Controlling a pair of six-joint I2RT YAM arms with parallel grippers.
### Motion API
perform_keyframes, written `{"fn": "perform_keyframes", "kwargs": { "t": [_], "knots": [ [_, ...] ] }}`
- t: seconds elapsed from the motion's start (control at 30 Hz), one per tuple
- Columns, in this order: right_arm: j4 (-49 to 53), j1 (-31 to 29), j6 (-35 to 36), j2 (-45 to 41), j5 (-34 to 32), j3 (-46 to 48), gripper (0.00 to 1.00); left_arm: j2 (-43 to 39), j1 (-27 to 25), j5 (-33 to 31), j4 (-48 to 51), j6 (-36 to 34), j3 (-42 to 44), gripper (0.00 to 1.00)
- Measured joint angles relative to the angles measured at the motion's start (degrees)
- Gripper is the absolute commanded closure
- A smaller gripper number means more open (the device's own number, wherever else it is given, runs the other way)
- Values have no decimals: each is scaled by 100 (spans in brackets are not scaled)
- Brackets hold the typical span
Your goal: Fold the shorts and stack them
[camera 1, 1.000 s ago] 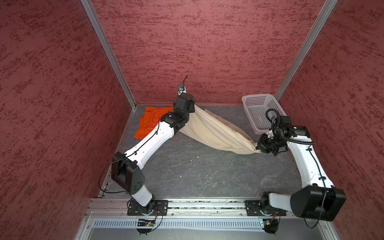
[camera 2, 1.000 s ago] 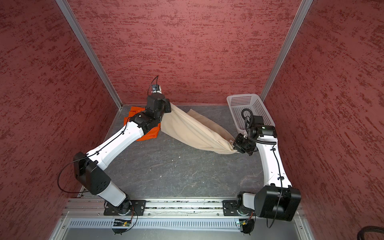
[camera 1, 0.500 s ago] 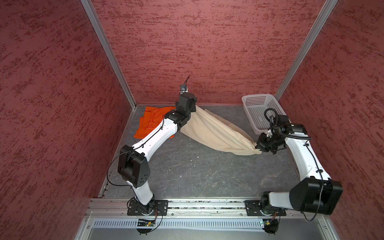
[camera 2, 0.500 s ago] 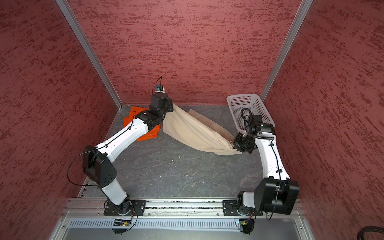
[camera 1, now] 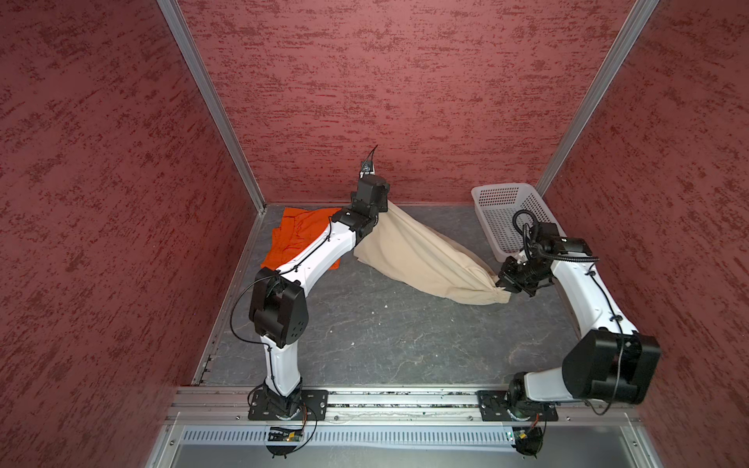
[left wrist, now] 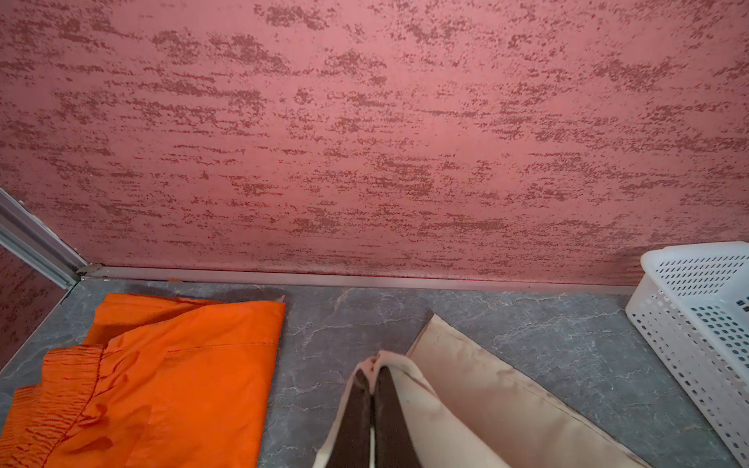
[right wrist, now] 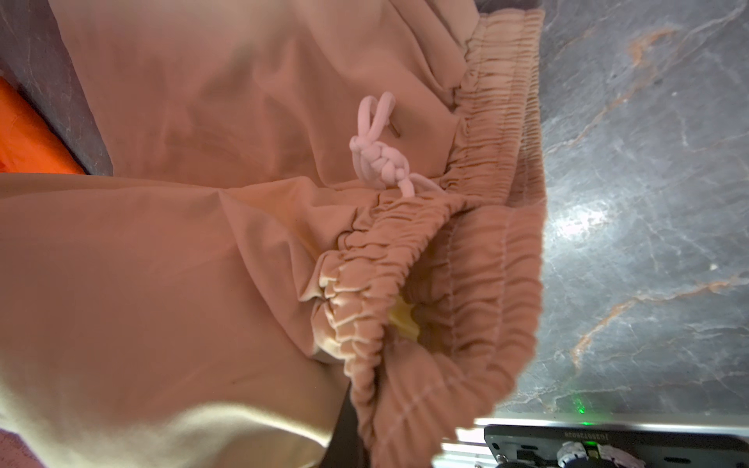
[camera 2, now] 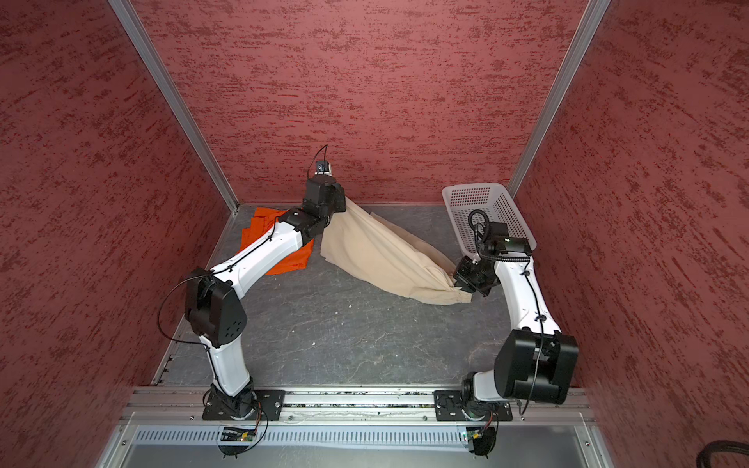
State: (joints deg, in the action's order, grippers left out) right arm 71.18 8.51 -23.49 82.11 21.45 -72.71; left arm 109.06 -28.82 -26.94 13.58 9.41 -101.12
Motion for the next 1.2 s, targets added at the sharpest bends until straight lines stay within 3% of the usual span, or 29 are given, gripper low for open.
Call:
{"fn": "perform_keyframes", "kwargs": {
  "t": [0.57, 1.2],
  "knots": [
    [-321, 63, 44, 678, 55, -85, 100, 988, 76, 131, 81, -90, -931, 100],
    [-1113, 216, -94, 1370, 136, -188, 97, 3062, 236, 420, 614, 42, -2946, 100]
  ]
}}
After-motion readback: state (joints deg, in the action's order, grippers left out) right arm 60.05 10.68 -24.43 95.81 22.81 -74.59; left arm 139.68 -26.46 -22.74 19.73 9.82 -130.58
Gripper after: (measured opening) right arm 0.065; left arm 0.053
